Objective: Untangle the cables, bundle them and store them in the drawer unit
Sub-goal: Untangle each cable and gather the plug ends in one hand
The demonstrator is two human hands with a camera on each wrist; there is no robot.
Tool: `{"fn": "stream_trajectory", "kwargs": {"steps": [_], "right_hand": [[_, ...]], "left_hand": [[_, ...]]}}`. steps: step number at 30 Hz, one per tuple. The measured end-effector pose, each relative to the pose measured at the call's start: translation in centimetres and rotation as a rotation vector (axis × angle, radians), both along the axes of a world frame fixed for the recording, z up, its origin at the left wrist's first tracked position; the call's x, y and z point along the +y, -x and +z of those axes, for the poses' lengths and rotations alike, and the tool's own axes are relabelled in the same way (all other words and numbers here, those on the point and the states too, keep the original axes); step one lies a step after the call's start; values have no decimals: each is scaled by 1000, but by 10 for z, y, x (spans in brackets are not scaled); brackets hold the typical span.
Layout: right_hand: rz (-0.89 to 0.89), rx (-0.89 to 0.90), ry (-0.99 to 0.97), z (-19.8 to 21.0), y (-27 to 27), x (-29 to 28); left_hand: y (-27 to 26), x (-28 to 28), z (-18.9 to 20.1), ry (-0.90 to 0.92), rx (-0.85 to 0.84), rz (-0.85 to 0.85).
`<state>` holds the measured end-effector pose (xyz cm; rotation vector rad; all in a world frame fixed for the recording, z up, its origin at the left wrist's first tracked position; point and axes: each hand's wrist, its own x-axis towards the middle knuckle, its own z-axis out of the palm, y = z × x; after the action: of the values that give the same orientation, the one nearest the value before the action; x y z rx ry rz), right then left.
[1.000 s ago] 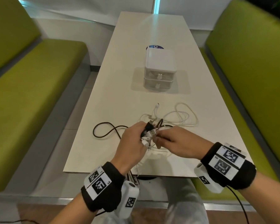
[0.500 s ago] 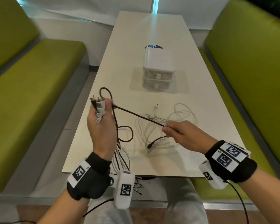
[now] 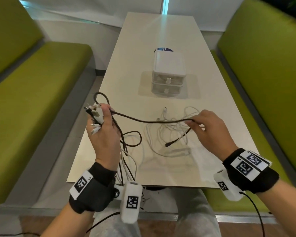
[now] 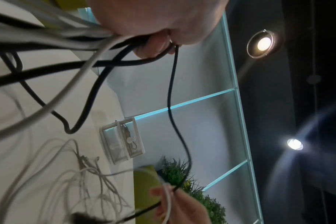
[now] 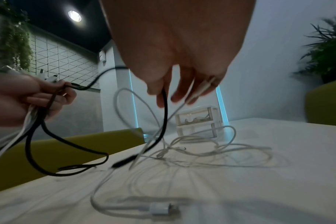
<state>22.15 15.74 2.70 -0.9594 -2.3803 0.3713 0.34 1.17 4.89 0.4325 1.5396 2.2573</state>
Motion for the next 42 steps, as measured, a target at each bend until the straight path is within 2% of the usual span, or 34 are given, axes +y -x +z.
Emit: {"fn": "stream_trajectory", "kwargs": {"steps": [4, 7, 10, 12, 16, 18, 21, 27, 33, 35, 38, 40, 42], "right_hand": [[-57, 147, -171, 10, 0, -7], [-62, 177, -217, 15, 3, -13], [-38, 135, -48, 12, 5, -12], [-87, 198, 74, 9, 4, -12], [-128, 391, 154, 13, 4, -11], [-88, 397, 175, 15, 5, -13], [33, 267, 257, 22, 6, -23], [286, 35, 813, 26, 5, -56], [424, -187, 1110, 18, 2, -73], [464, -423, 1045, 13, 0, -73], [481, -817, 744, 4, -6, -71], [429, -862, 621, 8, -10, -67], [367, -806, 565, 13, -12, -59]], "left_hand": [[-7, -1, -8, 19, 90, -67], [-10, -2, -10, 12, 110, -102], [-9, -2, -11, 15, 111, -99], [-8, -2, -11, 16, 92, -82], [-5, -3, -10, 13, 90, -71], [-5, -3, -10, 20, 103, -79], [-7, -4, -10, 34, 126, -98], [-10, -6, -12, 81, 177, -150], [-14, -12, -5, 86, 185, -206], [-15, -14, -1, 76, 161, -272], [-17, -20, 2, 97, 194, -414], [-19, -25, 3, 95, 243, -514], [-21, -28, 6, 87, 271, -599]]}}
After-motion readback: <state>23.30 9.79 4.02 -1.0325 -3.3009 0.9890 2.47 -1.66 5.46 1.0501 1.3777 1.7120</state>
